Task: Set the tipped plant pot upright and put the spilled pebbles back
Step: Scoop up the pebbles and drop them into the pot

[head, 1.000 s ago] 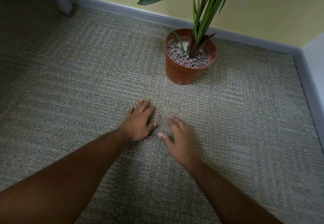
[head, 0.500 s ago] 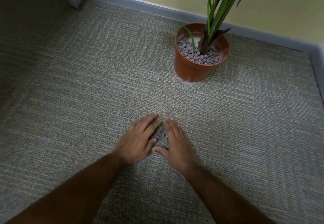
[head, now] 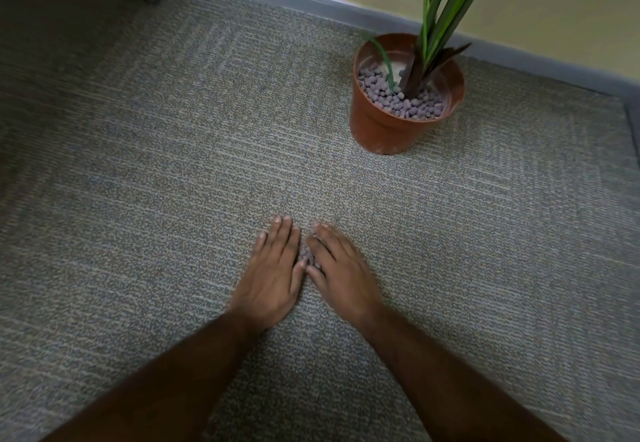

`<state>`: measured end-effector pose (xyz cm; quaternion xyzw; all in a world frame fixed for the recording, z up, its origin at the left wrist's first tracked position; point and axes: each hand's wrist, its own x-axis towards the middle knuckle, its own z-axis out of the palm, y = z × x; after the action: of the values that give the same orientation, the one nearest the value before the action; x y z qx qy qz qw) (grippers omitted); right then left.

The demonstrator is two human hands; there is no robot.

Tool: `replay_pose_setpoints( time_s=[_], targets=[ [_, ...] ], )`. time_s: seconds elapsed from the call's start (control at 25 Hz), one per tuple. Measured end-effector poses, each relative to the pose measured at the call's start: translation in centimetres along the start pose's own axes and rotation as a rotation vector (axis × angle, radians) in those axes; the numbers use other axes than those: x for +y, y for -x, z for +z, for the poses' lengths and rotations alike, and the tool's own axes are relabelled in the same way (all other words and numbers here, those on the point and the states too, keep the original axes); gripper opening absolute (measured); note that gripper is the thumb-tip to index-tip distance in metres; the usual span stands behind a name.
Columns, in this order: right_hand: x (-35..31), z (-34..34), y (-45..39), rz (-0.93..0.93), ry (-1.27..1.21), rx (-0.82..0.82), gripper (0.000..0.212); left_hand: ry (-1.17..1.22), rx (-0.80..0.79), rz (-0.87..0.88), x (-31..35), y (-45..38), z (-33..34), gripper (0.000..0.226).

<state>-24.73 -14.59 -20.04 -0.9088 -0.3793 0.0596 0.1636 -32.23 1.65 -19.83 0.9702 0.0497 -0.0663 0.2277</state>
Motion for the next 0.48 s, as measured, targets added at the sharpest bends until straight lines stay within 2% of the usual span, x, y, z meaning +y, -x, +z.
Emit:
replay_pose_setpoints(
  time_s=[0.24, 0.48],
  targets=[
    [0.4, 0.1, 1.5, 0.094, 0.0, 0.126, 0.042, 0.057, -0.052, 0.214, 1.0, -1.4, 0.2, 0.067],
    [1.0, 0.5, 1.5, 0.088, -0.034, 0.186, 0.024, 0.014, -0.027, 0.315, 0.4, -2.7, 0.6, 0.062]
  ],
)
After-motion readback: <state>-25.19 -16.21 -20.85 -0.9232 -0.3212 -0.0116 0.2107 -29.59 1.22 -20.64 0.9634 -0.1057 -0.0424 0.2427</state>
